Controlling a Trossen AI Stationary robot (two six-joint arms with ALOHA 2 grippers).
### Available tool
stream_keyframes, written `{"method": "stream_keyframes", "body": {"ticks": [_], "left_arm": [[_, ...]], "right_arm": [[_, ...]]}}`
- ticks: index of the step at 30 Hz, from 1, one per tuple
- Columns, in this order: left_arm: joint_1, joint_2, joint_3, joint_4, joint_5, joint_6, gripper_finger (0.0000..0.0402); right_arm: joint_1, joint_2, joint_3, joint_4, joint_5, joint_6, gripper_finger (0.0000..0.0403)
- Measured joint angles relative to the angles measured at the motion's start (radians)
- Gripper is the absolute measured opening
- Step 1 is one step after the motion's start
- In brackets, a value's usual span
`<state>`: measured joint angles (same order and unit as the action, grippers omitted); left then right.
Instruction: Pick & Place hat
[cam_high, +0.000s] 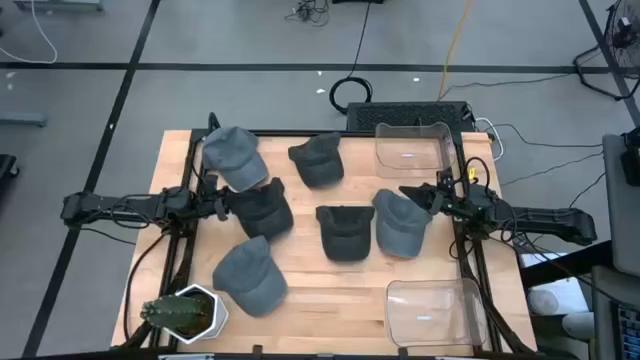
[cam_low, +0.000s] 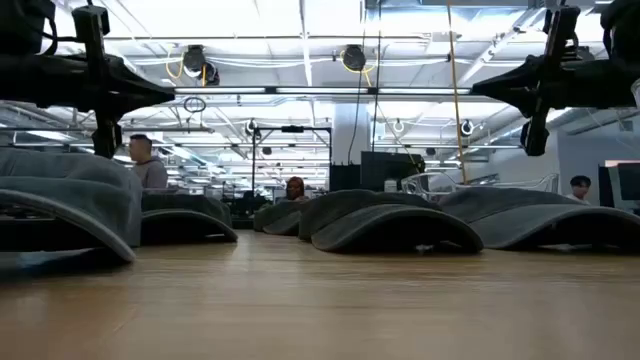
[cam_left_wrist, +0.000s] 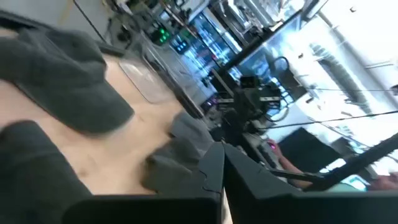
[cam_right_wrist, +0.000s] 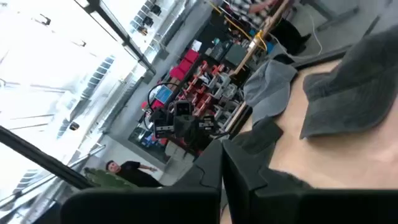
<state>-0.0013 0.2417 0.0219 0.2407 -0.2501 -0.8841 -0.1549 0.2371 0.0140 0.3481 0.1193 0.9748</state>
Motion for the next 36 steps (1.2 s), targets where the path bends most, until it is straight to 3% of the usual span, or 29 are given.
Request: {"method": "stream_keyframes", "body": {"ticks": [5, 10, 36], "left_arm": [[-0.001, 0.0, 0.0, -0.007, 0.086, -0.102, 0.0006], [-0.001, 0.0, 0.0, -0.037, 0.073, -0.199, 0.0026], [0.0, 0.0, 0.0, -0.057, 0.094, -0.15, 0.0004]], "right_arm": [[0.0, 0.0, 0.0, -0.004, 0.008, 0.059, 0.0], [-0.001, 0.0, 0.0, -0.021, 0.037, 0.072, 0.0], [0.0, 0.0, 0.002, -0.03, 0.004, 0.1, 0.0]]}}
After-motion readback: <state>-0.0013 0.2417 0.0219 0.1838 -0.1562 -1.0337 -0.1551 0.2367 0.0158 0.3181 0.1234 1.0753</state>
